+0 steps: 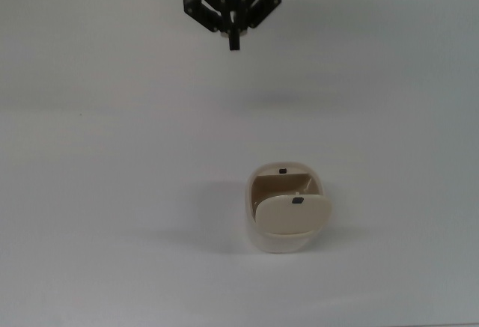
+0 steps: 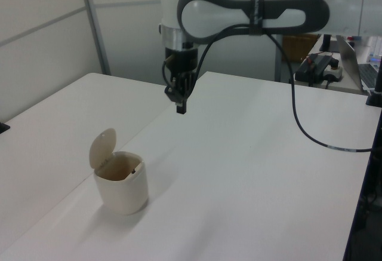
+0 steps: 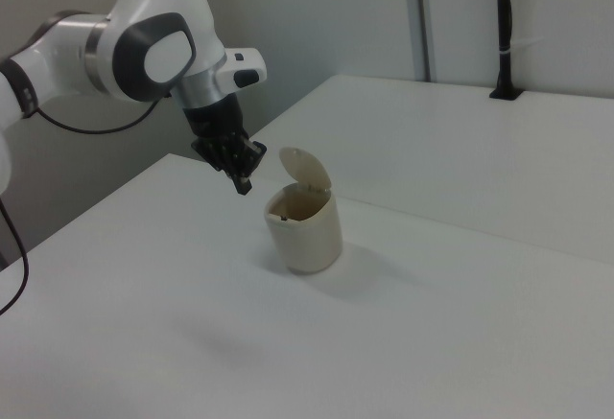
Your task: Open the trash can
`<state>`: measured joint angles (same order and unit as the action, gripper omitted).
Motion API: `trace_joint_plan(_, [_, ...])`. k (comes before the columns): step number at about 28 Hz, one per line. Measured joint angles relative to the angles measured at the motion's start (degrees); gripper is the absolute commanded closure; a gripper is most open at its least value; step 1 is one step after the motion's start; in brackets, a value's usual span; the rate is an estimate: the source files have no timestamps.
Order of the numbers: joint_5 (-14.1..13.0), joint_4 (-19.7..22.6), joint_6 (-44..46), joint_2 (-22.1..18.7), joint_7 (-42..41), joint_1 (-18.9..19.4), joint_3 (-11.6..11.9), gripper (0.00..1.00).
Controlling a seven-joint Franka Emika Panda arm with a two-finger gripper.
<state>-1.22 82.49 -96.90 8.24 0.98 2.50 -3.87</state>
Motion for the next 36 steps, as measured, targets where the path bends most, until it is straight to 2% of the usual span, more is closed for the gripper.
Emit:
trace_joint_plan(9, [0.0,2.9,3.63,-4.58,-0.49,-2.31,0.23,1.0])
trace_joint_plan(10, [0.0,3.32,3.77,-5.12,-0.5,-2.49,0.24,0.93])
trace_joint_plan(11, [0.0,3.75,3.99,-5.71,-0.51,-2.7,0.27,0.8])
trace_joint_plan(12, [0.0,4.13,4.25,-6.22,-0.53,-2.92,0.27,0.57])
trace_joint_plan(14, [0.0,4.7,4.81,-7.1,-0.59,-3.23,0.28,0.0])
trace_joint_plan(23, [1.83,5.86,5.14,-7.88,-0.69,-3.45,0.31,0.0])
trace_joint_plan(36, [2.2,6.02,5.14,-7.88,-0.71,-3.48,0.31,0.0])
